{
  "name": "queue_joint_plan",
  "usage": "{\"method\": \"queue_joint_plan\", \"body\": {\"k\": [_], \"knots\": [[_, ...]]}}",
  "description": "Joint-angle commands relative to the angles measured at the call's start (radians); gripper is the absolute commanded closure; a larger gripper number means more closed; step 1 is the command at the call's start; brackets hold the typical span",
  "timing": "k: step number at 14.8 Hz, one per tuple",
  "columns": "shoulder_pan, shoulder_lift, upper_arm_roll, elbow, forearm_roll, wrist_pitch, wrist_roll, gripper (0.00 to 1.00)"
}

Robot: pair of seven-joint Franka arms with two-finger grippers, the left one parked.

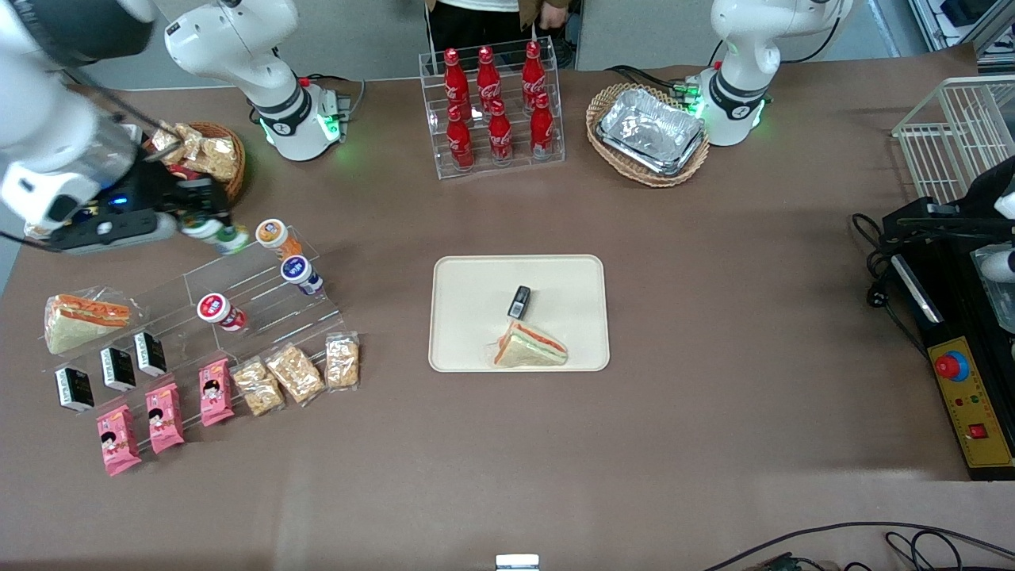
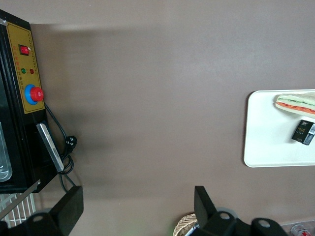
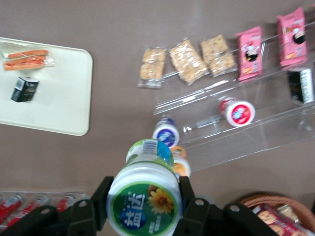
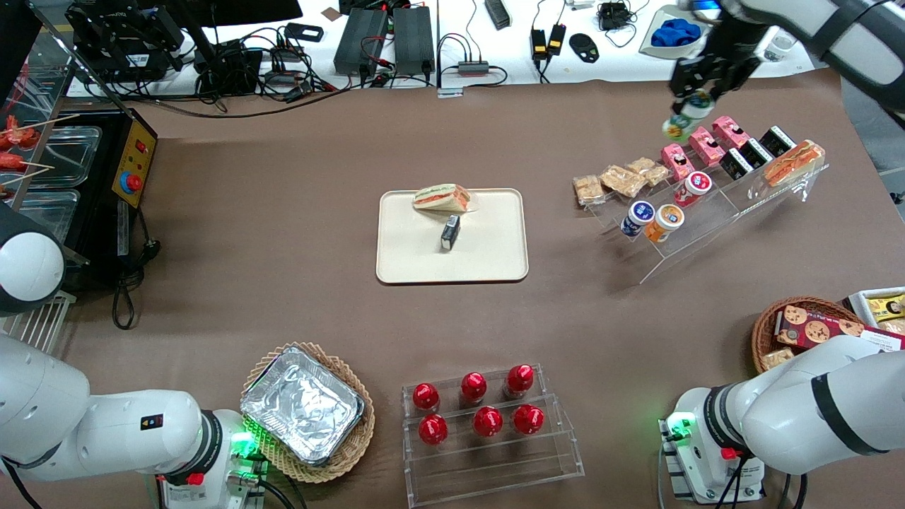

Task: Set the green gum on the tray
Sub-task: 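Lift the green-labelled cup off the rack with the right gripper, then carry the cup over the cream tray beside the black box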

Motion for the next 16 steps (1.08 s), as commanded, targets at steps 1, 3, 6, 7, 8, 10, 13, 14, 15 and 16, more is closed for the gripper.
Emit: {"method": "queue_joint_plan", "body": {"k": [1, 3, 6, 7, 8, 10, 13, 14, 15, 16], "knots": [[0.109, 0.049, -0.013, 0.032, 0.018, -0.013, 0.158, 0.66], [0.138, 0.094, -0.013, 0.030, 0.076, 0.010, 0.181, 0.66], [0.189, 0.153, -0.013, 0.006, 0.138, 0.079, 0.237, 0.66], [0.210, 0.167, -0.013, -0.010, 0.138, 0.112, 0.255, 0.66], [0.236, 0.183, -0.013, -0.022, 0.138, 0.145, 0.308, 0.66], [0.308, 0.212, -0.013, -0.049, 0.138, 0.217, 0.407, 0.66], [0.376, 0.293, -0.013, -0.114, 0.138, 0.376, 0.435, 0.66], [0.393, 0.319, -0.013, -0.138, 0.138, 0.443, 0.457, 0.66], [0.421, 0.345, -0.013, -0.158, 0.138, 0.502, 0.487, 0.66], [0.439, 0.370, -0.013, -0.174, 0.138, 0.549, 0.507, 0.66]]}}
